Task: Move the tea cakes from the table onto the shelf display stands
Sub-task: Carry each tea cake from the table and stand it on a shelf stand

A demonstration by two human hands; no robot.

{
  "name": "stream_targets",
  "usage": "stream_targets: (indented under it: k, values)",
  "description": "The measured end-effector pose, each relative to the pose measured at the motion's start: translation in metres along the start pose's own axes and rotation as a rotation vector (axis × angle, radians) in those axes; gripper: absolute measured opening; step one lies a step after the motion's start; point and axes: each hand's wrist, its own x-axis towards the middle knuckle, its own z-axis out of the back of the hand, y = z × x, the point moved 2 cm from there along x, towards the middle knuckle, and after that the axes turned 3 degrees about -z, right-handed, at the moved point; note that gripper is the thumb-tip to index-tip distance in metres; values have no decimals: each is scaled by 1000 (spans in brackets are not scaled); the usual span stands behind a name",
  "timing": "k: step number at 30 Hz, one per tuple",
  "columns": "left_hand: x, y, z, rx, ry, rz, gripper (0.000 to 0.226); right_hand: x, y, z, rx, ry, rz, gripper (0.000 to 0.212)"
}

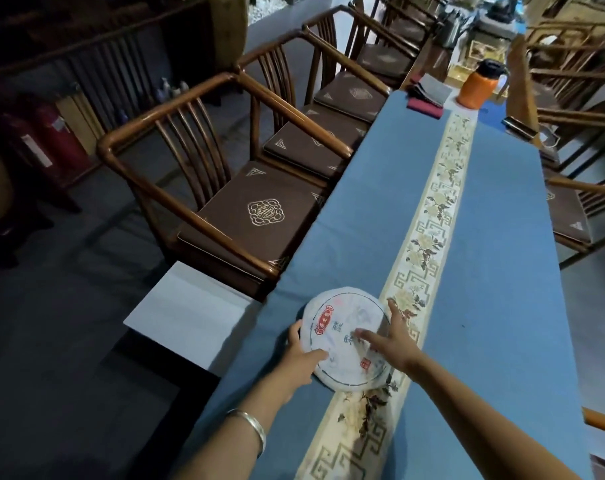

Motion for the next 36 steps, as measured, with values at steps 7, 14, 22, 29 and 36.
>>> stream_targets:
  k: [7,14,22,29,36]
  values:
    - [-5,7,4,-43,13,-79,79,-5,-10,-2,120,141,-52,64]
    - [-21,30,20,56,-69,-140,76,-46,-34,-22,123,256,-128,53]
    - [-75,70,30,-14,-111,-147,68,-102,-67,-49,231,278,-68,52]
    - [-148,51,33,-143,-165,-261,56,-146,-44,-38,311,324,175,35]
    - [-255,25,30,-150,-295,-433,60,-218,-9,-17,341,338,427,77]
